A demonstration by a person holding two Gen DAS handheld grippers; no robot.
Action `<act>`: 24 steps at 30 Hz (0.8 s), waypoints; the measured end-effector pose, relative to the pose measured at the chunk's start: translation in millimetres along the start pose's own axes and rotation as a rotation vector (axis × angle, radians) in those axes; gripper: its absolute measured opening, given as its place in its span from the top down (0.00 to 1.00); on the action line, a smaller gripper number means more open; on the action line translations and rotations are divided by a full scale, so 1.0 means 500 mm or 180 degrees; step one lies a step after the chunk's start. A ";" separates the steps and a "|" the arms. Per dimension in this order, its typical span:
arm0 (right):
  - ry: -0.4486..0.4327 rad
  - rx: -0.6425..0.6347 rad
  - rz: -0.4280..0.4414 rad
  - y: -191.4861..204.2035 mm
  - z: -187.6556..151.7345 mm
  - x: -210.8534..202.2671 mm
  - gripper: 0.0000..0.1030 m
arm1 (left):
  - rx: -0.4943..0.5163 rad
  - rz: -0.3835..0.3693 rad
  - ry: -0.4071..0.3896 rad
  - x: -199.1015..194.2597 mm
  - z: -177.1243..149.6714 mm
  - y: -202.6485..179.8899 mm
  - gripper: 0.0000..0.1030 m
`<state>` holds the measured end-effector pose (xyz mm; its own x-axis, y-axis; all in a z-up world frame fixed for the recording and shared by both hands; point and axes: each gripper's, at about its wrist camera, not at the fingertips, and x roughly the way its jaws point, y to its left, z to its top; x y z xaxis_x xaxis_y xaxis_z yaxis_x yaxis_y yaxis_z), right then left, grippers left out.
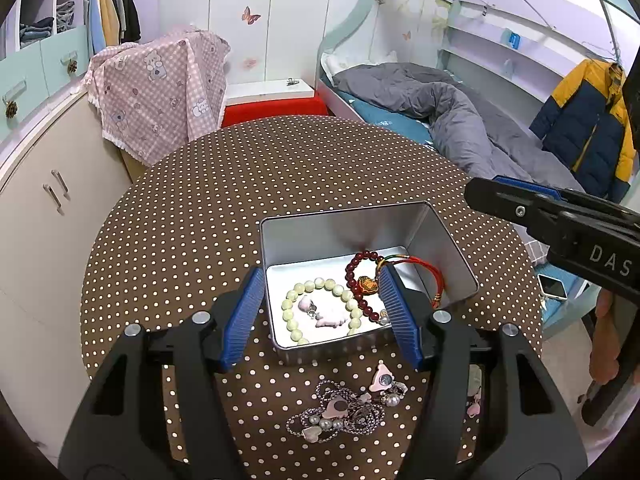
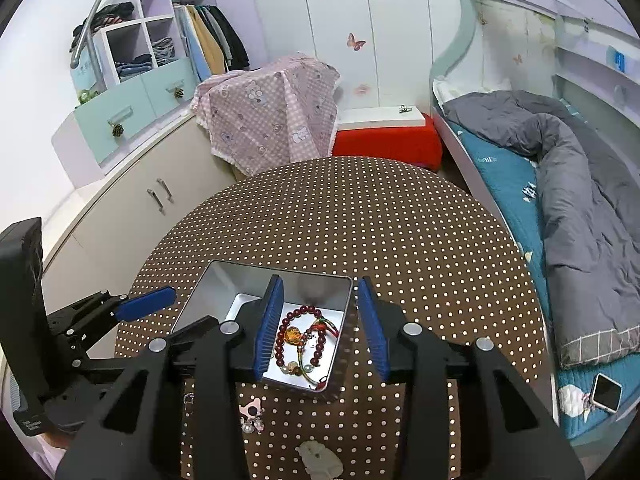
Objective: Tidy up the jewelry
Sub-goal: 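Withdraw both grippers from the box toward the remaining chains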
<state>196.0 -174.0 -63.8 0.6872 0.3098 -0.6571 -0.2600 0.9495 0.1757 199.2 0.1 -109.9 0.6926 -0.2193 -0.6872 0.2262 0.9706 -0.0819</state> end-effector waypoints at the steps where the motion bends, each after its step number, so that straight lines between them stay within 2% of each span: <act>1: 0.0001 0.0003 -0.0005 0.000 -0.001 0.000 0.64 | 0.0005 0.0010 0.0000 -0.001 -0.001 -0.001 0.42; 24: 0.0015 -0.0017 -0.0045 0.002 -0.032 -0.032 0.55 | -0.0019 0.0069 -0.0106 -0.053 -0.022 -0.008 0.42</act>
<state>173.9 -178.6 -64.7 0.6876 0.2961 -0.6630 -0.2538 0.9535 0.1626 172.5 3.0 -99.0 0.7197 -0.2012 -0.6645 0.2066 0.9758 -0.0716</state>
